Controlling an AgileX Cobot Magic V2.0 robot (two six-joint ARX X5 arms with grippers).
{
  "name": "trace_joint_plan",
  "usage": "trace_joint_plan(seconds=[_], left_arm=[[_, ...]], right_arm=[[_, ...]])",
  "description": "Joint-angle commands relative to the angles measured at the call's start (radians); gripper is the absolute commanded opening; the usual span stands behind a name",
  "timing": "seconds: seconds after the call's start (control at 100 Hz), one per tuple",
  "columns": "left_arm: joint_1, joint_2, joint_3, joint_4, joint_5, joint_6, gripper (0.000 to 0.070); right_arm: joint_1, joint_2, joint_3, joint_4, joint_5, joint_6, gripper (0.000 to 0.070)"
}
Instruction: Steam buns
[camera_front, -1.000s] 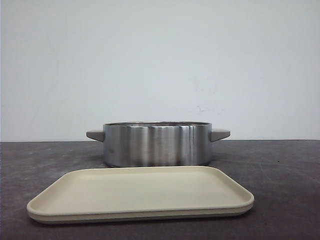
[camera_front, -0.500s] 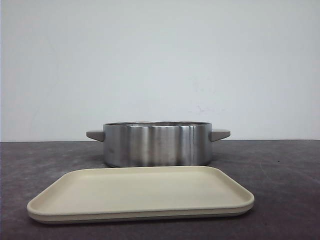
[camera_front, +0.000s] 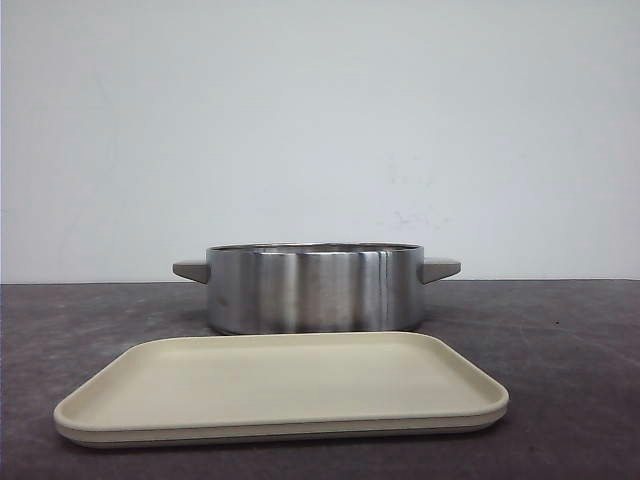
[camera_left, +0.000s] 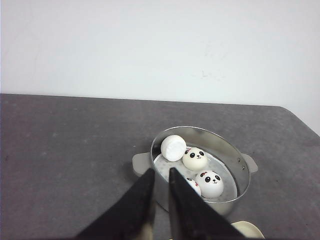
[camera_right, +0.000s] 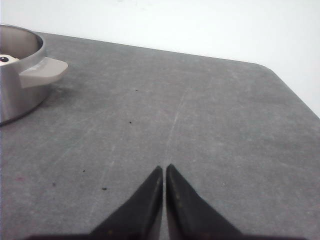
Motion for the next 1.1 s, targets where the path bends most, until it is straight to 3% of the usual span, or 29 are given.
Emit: trace_joint_plan(seconds=[0.0, 0.17, 0.28, 0.35, 0.59, 0.83, 1.09], left_arm=[[-0.006, 0.004, 0.014, 0.015, -0.001, 0.0, 0.0], [-0.006, 0.004, 0.014, 0.013, -0.002, 0.004, 0.0], [0.019, -0.024, 0.013, -0.005, -0.003, 0.119, 0.0], [0.05, -0.052, 0.01, -0.025, 0.001, 0.129, 0.0], [0.183, -0.201, -0.164, 0.051, 0.102, 0.163, 0.0], [0.276, -0.41, -0.503, 0.249, 0.133, 0.144, 0.0], [0.344, -0.551, -0.804, 0.502, 0.15, 0.014, 0.0]], right_arm=[[0.0, -0.002, -0.002, 0.01, 0.001, 0.018, 0.0008], [0.0, -0.002, -0.002, 0.01, 0.001, 0.018, 0.0008], [0.0, -0.002, -0.002, 0.01, 0.001, 0.018, 0.0008], [0.0, -0.002, -0.002, 0.01, 0.001, 0.018, 0.0008], [0.0, -0.002, -0.002, 0.01, 0.001, 0.018, 0.0008], [0.0, -0.002, -0.002, 0.01, 0.002, 0.018, 0.0008], [0.0, -0.002, -0.002, 0.01, 0.002, 0.018, 0.0008]])
